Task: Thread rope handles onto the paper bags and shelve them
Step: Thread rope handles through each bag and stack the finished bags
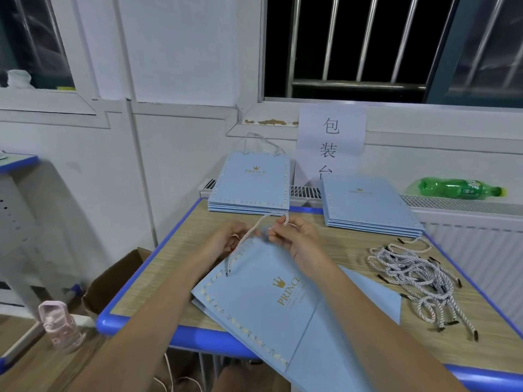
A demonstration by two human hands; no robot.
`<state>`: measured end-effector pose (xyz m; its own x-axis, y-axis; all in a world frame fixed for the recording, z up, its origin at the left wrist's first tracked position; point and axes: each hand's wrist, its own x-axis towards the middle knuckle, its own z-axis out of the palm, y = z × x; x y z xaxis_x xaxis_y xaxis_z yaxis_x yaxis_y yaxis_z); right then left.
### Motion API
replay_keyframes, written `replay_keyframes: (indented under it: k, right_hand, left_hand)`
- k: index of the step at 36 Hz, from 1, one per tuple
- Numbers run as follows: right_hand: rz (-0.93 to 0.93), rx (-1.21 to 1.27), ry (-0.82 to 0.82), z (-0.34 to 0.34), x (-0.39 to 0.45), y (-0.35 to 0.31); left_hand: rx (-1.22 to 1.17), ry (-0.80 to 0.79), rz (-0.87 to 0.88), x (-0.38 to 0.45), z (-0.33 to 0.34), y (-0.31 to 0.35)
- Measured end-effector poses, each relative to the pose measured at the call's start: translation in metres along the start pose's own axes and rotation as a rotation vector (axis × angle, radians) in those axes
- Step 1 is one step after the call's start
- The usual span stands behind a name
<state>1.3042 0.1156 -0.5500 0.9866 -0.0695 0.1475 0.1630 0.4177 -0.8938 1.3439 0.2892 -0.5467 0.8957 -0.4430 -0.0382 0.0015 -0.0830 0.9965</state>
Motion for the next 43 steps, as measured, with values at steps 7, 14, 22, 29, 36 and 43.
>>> replay_keyframes:
  k: [7, 14, 22, 29, 36, 43]
  right_hand:
    - [0.022, -0.16, -0.098, 0.0, -0.004, 0.009]
    - [-0.056, -0.499, -0.098, -0.003, -0.002, 0.015]
    - [-0.363, -1.047, -0.237, -0.002, -0.001, 0.027]
    - [-0.326, -1.176, -0.263, -0.01, 0.002, 0.029]
    - [-0.285, -1.339, -0.194, -0.012, 0.011, 0.027]
    - [-0.302, -1.591, 0.02, -0.012, 0.023, 0.028]
  left_hand:
    - [0.047, 0.098, 0.079, -0.012, -0.013, 0.007]
    - [0.614, 0.594, -0.082, -0.014, -0.065, -0.006]
    - [0.823, 0.377, 0.031, -0.008, -0.048, -0.001]
    - [1.095, 0.303, -0.161, -0.004, -0.047, -0.004]
    - [1.263, 0.391, -0.15, 0.012, -0.061, 0.013]
    - [1.039, 0.382, 0.137, 0.019, -0.021, 0.015]
